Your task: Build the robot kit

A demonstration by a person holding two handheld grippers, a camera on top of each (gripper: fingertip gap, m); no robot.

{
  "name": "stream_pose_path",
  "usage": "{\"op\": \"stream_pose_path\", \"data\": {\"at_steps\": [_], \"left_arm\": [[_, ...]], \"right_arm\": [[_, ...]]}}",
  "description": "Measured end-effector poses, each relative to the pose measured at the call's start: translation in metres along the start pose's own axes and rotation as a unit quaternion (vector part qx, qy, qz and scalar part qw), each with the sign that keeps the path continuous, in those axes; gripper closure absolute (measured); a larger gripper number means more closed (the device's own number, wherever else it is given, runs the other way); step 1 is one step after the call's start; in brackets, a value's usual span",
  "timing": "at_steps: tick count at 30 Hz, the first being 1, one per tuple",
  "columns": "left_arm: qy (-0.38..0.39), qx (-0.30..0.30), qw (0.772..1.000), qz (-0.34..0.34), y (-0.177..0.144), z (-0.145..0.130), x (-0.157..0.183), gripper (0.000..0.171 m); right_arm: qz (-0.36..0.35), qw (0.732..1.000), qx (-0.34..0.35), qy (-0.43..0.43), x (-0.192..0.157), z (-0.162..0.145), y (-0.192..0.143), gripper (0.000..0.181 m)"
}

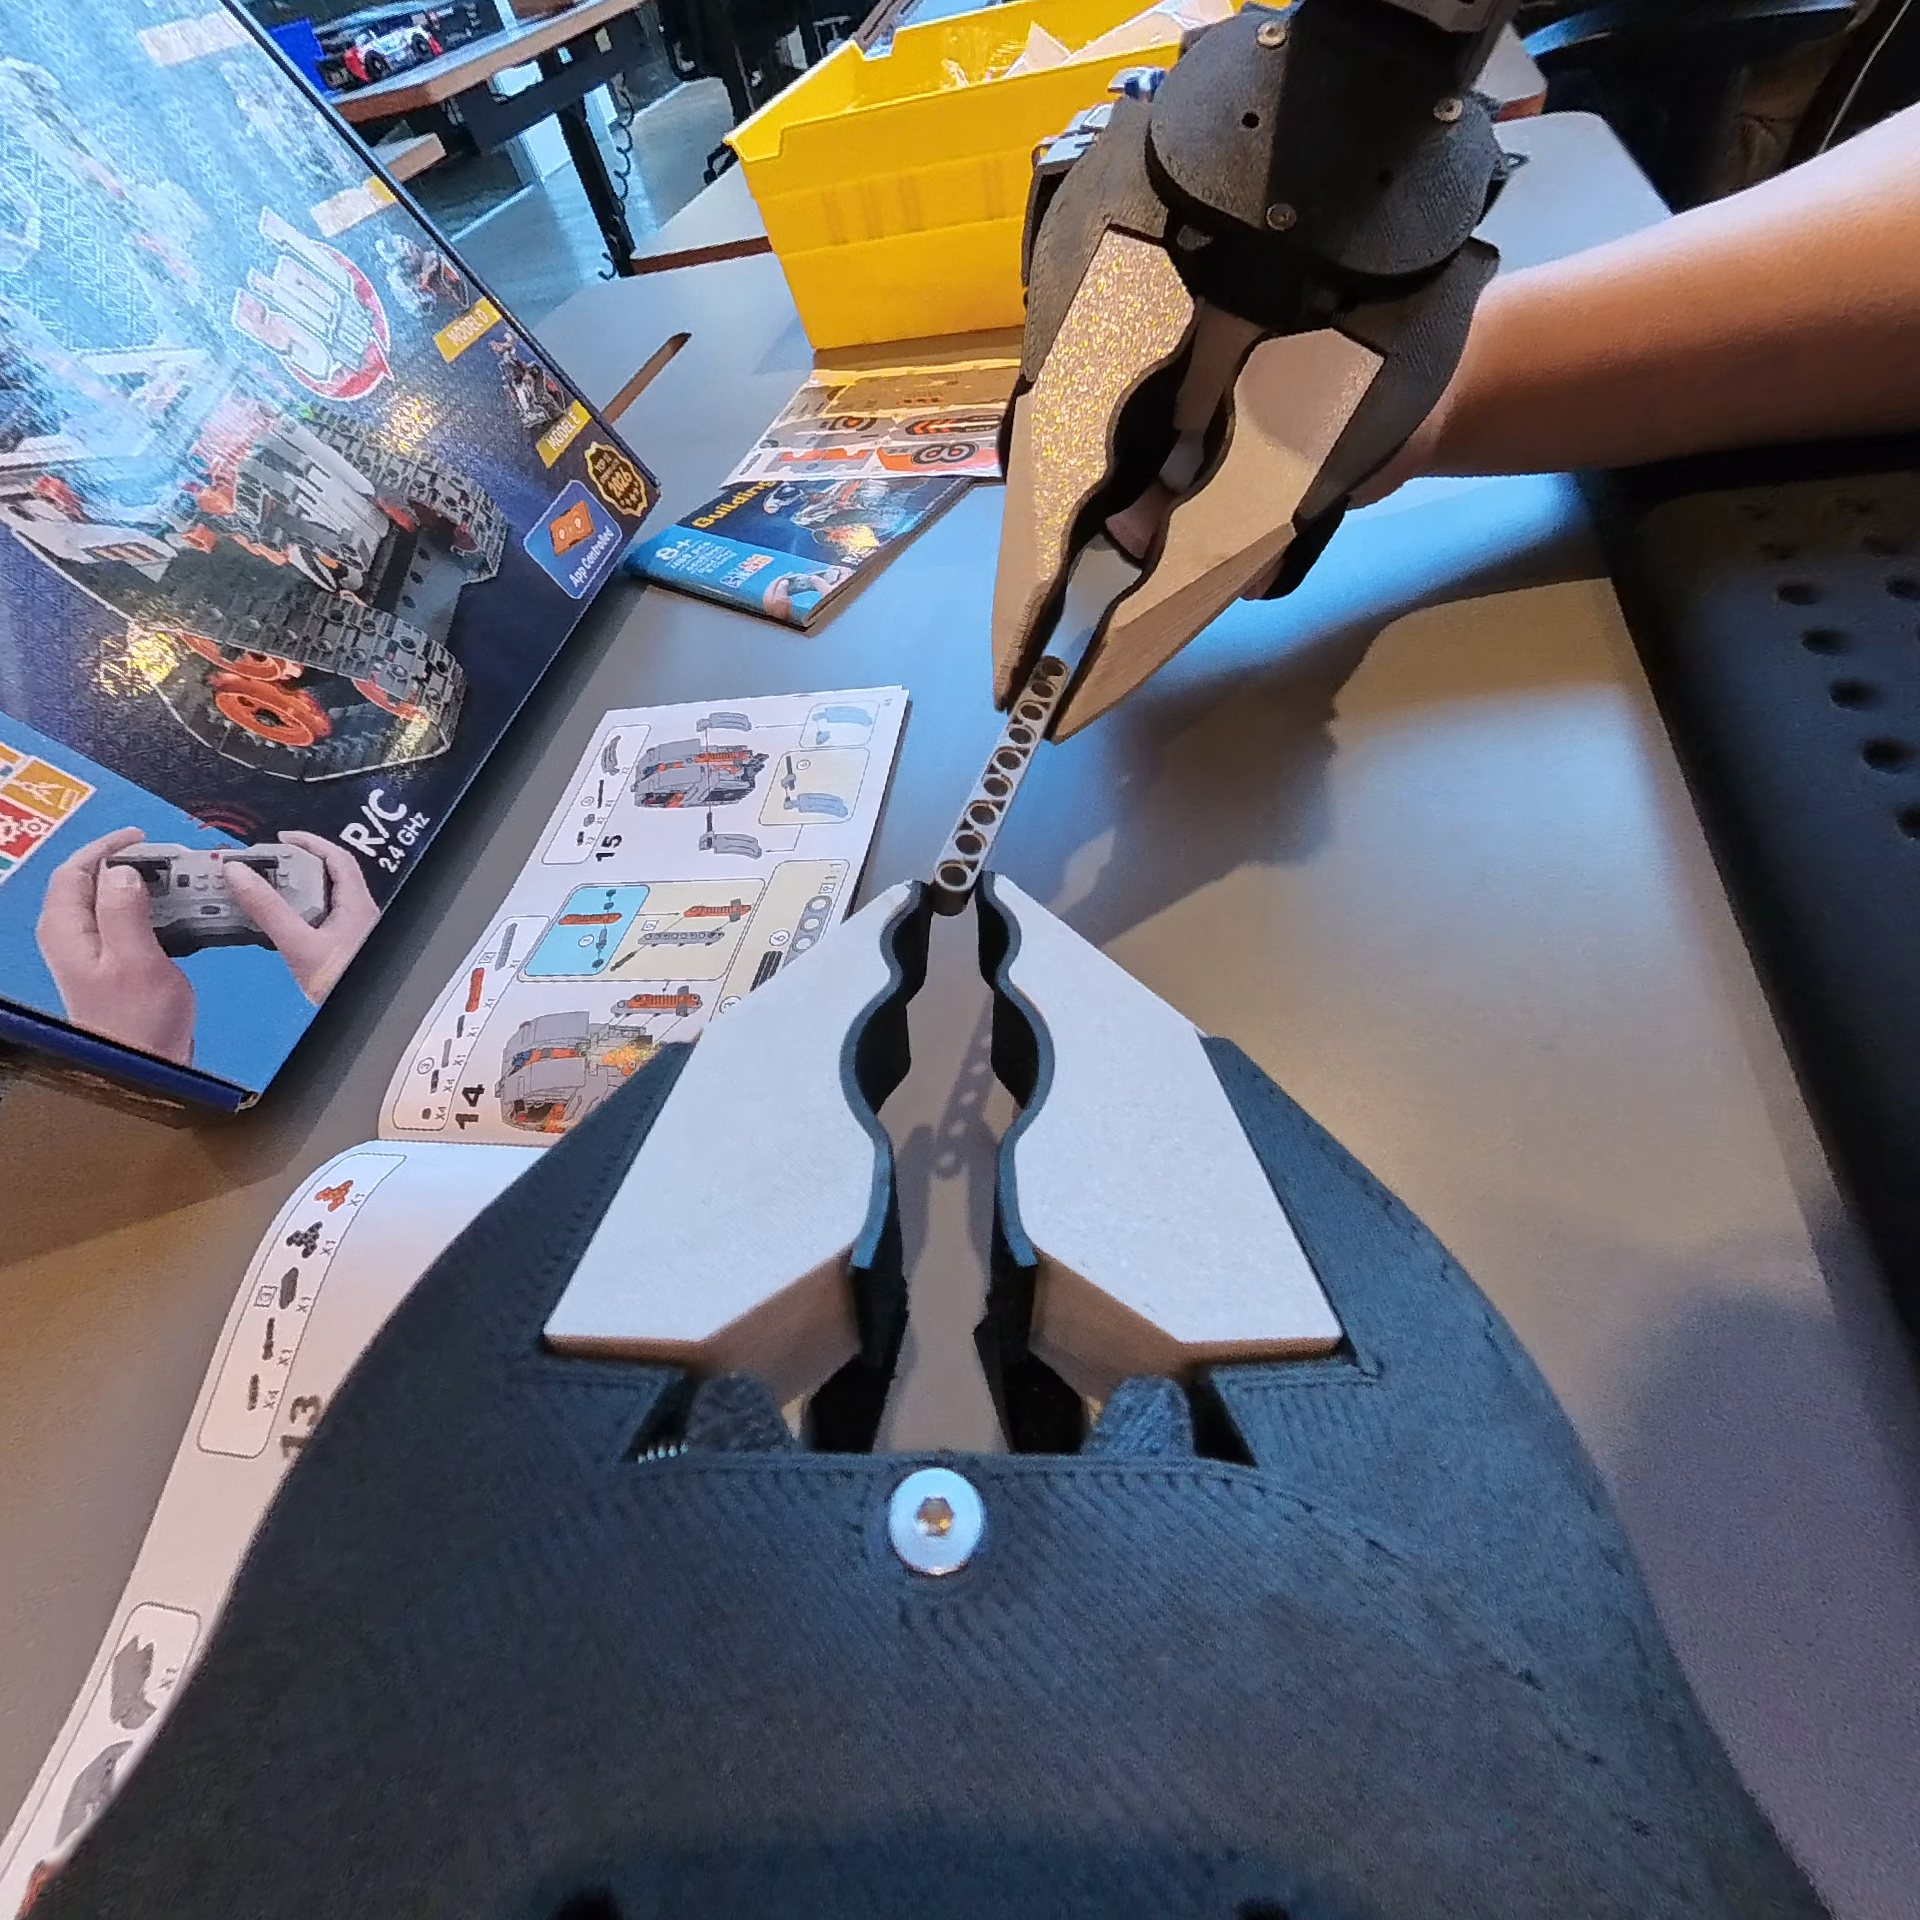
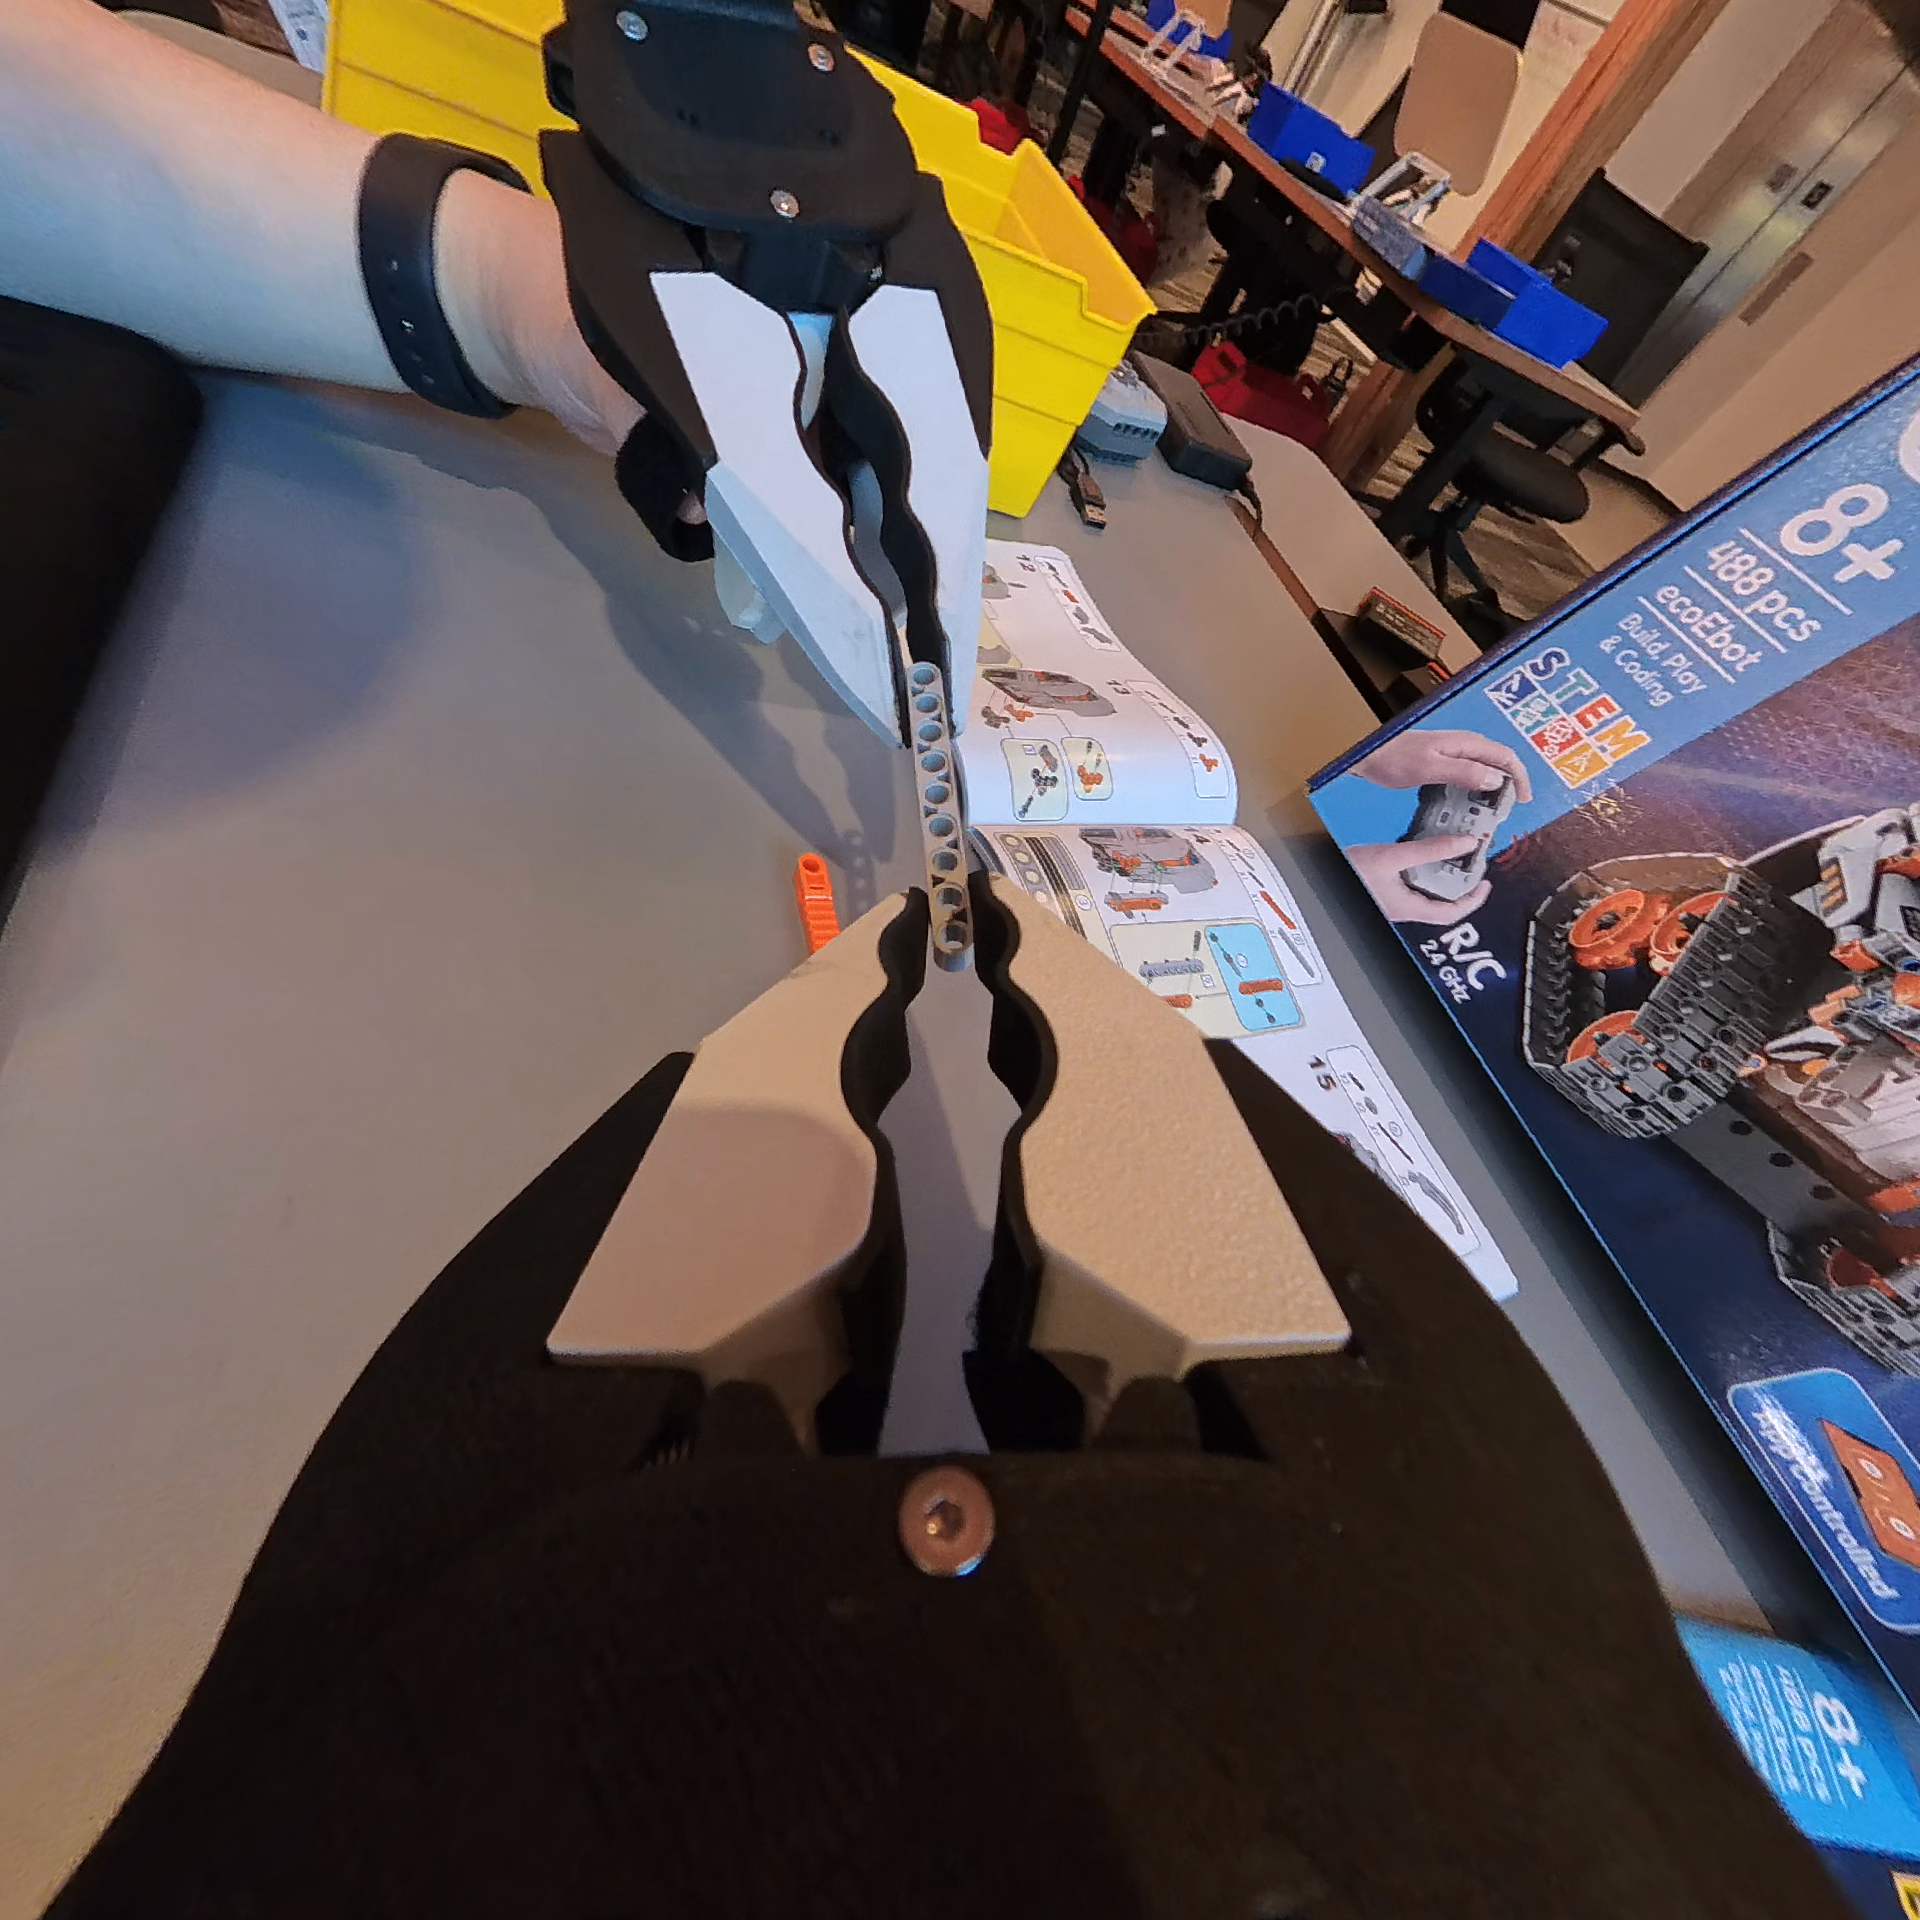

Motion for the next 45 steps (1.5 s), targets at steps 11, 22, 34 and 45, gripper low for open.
{"op": "stream_pose_path", "data": {"at_steps": [11, 22, 34, 45], "left_arm": [[0.01, 0.003, 1.0, 0.018, -0.009, 0.003, -0.004, 0.166], [0.024, -0.018, 0.999, 0.014, -0.003, 0.001, 0.001, 0.166], [0.026, -0.049, 0.998, 0.011, 0.005, -0.009, 0.0, 0.166], [-0.108, -0.019, 0.993, 0.034, -0.005, -0.012, -0.031, 0.166]], "right_arm": [[0.011, 0.999, 0.032, 0.007, 0.005, 0.006, 0.002, 0.175], [-0.005, 0.999, 0.023, -0.04, -0.001, 0.001, 0.0, 0.175], [0.015, 0.999, 0.013, -0.035, -0.002, -0.009, 0.01, 0.176], [0.096, 0.993, -0.058, 0.016, 0.011, -0.022, 0.032, 0.176]]}}
Point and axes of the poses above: each gripper's, where its closed fingertips meet, y out along the fingers, z out of its top, x = y × z across the jaws, the point moved 6 cm from there along -y, back along the fingers, and after that the axes turned 15 degrees about -x, right-handed, at the moved point
